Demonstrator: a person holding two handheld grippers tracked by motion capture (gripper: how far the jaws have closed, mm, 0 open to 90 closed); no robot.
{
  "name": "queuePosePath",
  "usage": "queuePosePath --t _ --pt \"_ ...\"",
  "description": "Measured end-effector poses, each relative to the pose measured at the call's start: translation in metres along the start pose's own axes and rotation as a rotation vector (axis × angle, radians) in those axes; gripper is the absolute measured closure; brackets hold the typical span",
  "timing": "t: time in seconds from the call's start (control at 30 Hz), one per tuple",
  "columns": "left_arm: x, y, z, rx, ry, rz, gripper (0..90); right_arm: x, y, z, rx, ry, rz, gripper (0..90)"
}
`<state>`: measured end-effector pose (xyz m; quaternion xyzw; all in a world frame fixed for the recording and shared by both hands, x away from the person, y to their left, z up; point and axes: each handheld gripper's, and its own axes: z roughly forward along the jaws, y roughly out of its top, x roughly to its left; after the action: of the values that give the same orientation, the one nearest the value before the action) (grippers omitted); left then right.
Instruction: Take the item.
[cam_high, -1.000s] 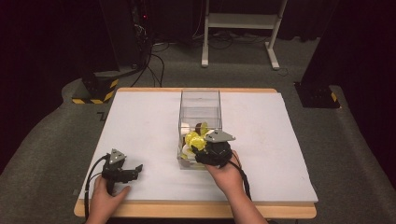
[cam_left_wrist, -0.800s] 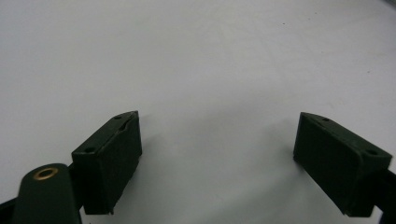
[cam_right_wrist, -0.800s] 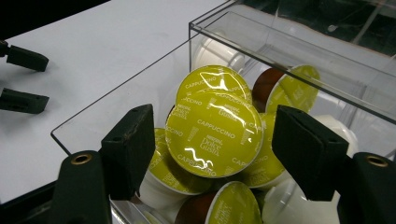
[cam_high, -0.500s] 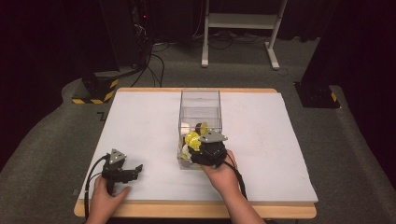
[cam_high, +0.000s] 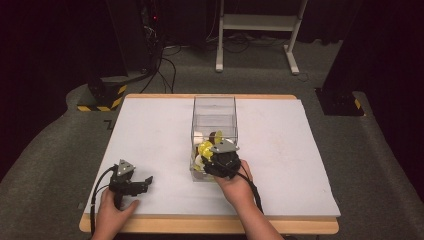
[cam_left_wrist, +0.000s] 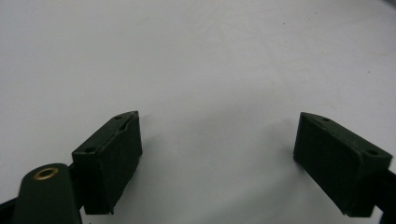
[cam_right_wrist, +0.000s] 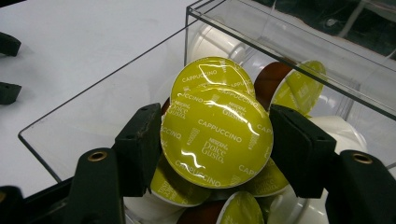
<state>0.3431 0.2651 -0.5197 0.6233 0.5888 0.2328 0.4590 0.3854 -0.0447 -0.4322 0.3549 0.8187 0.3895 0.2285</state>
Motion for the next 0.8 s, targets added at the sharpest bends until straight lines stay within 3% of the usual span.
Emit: queuePosePath --t 0.8 --pt "0.001 0.0 0.0 0.002 -0.004 -0.002 15.1 -0.003 -0.002 -0.012 -0.049 0.014 0.023 37.9"
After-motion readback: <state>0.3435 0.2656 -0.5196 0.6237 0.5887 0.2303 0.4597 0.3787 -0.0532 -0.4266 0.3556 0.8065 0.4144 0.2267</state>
